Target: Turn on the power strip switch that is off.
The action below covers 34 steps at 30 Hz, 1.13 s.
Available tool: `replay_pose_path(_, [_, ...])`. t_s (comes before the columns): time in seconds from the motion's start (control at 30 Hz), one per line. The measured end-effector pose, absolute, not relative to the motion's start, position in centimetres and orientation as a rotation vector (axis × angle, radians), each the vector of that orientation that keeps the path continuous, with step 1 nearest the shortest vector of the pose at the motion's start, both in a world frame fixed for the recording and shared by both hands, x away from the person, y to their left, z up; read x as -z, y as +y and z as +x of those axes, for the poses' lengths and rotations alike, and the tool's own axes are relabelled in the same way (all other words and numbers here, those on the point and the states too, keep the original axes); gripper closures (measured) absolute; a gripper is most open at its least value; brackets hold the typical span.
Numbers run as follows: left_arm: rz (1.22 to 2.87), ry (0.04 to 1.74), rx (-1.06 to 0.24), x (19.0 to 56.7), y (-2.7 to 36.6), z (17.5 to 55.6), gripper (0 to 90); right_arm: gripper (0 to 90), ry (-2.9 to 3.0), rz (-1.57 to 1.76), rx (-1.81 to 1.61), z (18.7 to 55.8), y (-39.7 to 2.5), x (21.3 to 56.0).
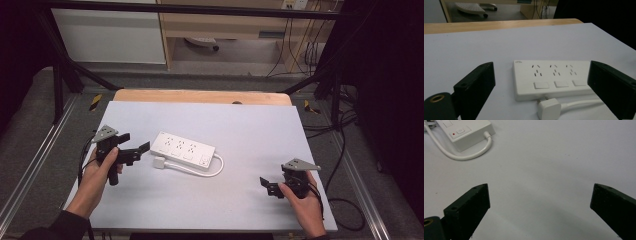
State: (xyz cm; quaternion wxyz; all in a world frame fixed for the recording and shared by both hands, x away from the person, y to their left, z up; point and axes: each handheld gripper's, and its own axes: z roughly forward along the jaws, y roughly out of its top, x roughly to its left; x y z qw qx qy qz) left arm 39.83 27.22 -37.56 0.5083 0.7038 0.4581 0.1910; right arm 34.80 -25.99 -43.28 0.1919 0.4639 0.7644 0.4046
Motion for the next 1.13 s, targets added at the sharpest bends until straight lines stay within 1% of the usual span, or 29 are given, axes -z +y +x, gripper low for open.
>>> replay_pose_path(0.6, [1.716,1.080,-0.454,38.0,29.4,36.3,7.5,3.1,2.145,1.307,-1.139,34.8,-26.0,43.3])
replay_pose_path(0.97, [1.769,1.090,-0.424,41.8,29.6,33.2,8.5,3.1,2.126,1.338,-1.115,35.0,-26.0,43.6])
replay_pose_path(1.13, [1.795,1.097,-0.392,43.4,29.0,31.9,8.5,3.4,2.093,1.406,-1.012,36.3,-26.0,44.6])
